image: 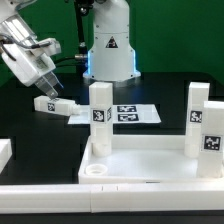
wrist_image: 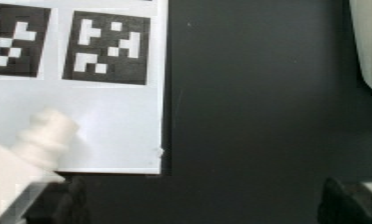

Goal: Assemble desk

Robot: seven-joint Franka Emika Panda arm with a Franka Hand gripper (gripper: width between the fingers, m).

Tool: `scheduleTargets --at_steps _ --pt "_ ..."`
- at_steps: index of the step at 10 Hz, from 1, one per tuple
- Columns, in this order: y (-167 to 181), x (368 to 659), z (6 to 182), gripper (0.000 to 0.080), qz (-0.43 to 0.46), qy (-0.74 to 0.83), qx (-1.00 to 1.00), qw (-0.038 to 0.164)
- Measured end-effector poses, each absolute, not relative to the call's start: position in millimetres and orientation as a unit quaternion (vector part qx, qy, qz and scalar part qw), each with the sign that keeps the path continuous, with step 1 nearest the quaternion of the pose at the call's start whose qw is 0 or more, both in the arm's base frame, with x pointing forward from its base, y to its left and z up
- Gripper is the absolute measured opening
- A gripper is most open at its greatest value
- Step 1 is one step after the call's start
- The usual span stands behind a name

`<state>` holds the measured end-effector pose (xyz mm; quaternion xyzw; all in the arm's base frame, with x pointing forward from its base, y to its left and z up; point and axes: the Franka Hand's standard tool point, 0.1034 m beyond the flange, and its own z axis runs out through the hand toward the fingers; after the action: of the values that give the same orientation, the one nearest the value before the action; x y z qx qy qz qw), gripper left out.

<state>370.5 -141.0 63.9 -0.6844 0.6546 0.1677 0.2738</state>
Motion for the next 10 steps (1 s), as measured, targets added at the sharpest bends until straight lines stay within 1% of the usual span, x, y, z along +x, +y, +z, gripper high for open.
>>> scheduleTargets --at_steps 1,2,3,4,5,6,8,9,10 --pt "-140 368 63.5 0.0649 0.173 0.655 -0.681 0.277" --pt "-140 355 60.3 0.0649 0.191 0.662 -0.666 0.285" --pt "-142 344 55.7 0.0649 0.202 0.669 -0.656 0.285" --pt "-144 331 48.3 0.0649 0.21 0.677 -0.646 0.281" --pt "-145 324 42.2 0.0649 0.213 0.683 -0.644 0.273" --pt "-145 325 41.5 0.0649 0.21 0.681 -0.648 0.268" --pt "-146 325 41.4 0.0649 0.209 0.682 -0.648 0.268" --pt "-145 324 41.1 0.0649 0.214 0.689 -0.637 0.271" --pt "-146 317 37.8 0.0649 0.23 0.706 -0.61 0.276"
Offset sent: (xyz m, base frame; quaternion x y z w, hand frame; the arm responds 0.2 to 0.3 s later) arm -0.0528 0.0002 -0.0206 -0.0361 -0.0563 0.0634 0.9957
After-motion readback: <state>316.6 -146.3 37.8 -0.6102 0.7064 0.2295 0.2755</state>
